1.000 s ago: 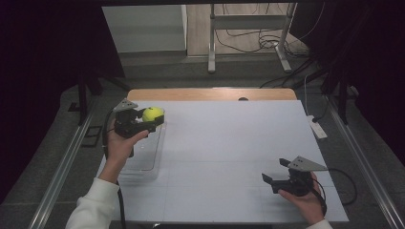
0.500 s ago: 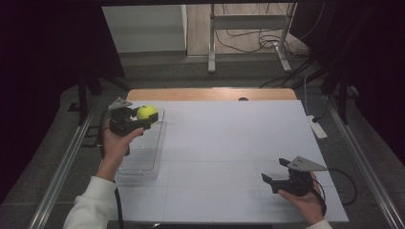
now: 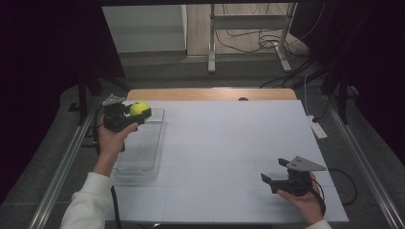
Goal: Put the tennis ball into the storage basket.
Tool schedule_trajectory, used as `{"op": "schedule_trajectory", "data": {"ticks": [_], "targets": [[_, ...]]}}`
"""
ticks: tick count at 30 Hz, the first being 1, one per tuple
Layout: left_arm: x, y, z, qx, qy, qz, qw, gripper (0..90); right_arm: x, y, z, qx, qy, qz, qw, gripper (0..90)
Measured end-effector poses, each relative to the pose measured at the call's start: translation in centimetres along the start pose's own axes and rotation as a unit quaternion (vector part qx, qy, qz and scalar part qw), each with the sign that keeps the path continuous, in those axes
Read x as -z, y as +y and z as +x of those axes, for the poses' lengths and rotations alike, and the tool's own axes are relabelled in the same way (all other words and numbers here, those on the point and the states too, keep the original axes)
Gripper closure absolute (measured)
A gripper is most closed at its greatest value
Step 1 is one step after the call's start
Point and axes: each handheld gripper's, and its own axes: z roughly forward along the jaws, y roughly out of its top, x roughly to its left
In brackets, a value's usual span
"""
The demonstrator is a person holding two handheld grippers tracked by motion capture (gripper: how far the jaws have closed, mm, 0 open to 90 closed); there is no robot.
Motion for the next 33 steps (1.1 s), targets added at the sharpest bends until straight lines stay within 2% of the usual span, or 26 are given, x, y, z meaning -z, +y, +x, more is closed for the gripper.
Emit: {"op": "schedule_trajectory", "data": {"ticks": [11, 21, 33], "targets": [[0.1, 0.2, 1.0, 0.01, 0.015, -0.002, 0.9998, 26.2, 0.0, 0.0, 0.0, 0.002, 0.0, 0.001, 1.0, 9.1], [-0.2, 0.5, 1.5, 0.014, 0.026, 0.0, 0.9996, 26.2, 0.0, 0.0, 0.0, 0.001, 0.001, 0.001, 1.0, 9.2], [-0.9, 0.8, 2.4, 0.021, 0.042, 0.009, 0.9989, 26.2, -0.1, 0.0, 0.1, 0.002, 0.002, 0.003, 1.0, 9.2]]}}
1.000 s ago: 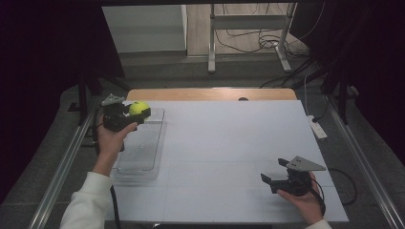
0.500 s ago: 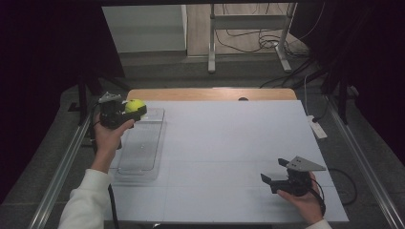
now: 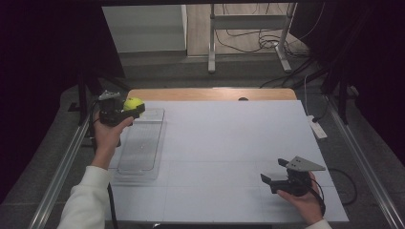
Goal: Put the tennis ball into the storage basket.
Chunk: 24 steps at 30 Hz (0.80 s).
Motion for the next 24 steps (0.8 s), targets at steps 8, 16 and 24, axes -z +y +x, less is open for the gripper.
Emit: {"op": "schedule_trajectory", "data": {"ticks": [8, 16, 24], "targets": [[-0.6, 0.1, 0.7, 0.005, 0.013, 0.009, 0.9999, 26.2, -0.1, 0.0, 0.0, 0.0, 0.0, 0.001, 1.0, 9.3], [-1.3, 0.1, 1.5, 0.011, 0.024, 0.018, 0.9995, 26.2, -0.1, 0.0, -0.1, -0.001, 0.0, 0.002, 1.0, 9.3], [-1.4, 0.2, 1.6, 0.007, 0.027, 0.022, 0.9994, 26.2, -0.1, 0.0, -0.1, 0.0, 0.0, 0.003, 1.0, 9.3]]}}
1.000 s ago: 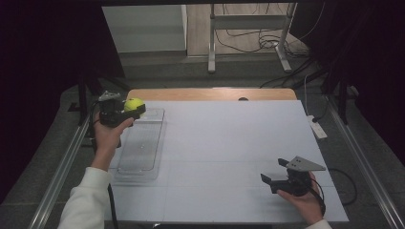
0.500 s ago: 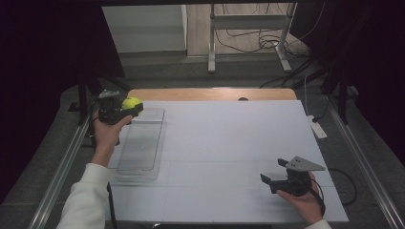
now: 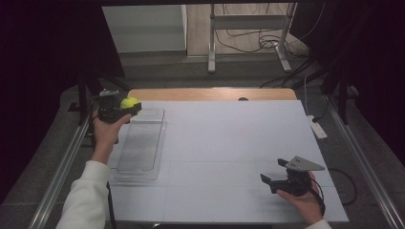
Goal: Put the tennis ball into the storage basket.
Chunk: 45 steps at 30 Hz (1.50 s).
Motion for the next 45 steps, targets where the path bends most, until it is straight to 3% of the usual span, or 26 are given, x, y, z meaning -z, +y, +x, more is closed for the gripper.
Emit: {"op": "schedule_trajectory", "data": {"ticks": [31, 45], "targets": [[-0.9, -0.2, 0.7, 0.0, 0.012, 0.031, 0.9995, 26.2, 0.2, 0.1, 0.2, 0.002, -0.001, -0.004, 1.0, 9.4], [-2.0, -0.5, 0.6, -0.008, 0.014, 0.057, 0.9983, 26.1, 0.2, 0.0, 0.1, 0.002, 0.001, -0.003, 1.0, 9.5]]}}
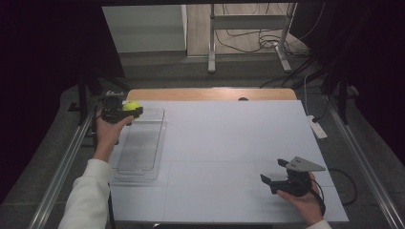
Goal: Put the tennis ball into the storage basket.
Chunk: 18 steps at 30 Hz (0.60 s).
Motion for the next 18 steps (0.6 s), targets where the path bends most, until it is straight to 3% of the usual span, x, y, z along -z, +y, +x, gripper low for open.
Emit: {"op": "schedule_trajectory", "data": {"ticks": [18], "targets": [[-0.99, -0.84, 0.83, 0.006, 0.0, 0.032, 0.9995, 26.1, -0.17, -0.01, 0.12, 0.003, -0.002, 0.005, 1.0, 9.5]]}}
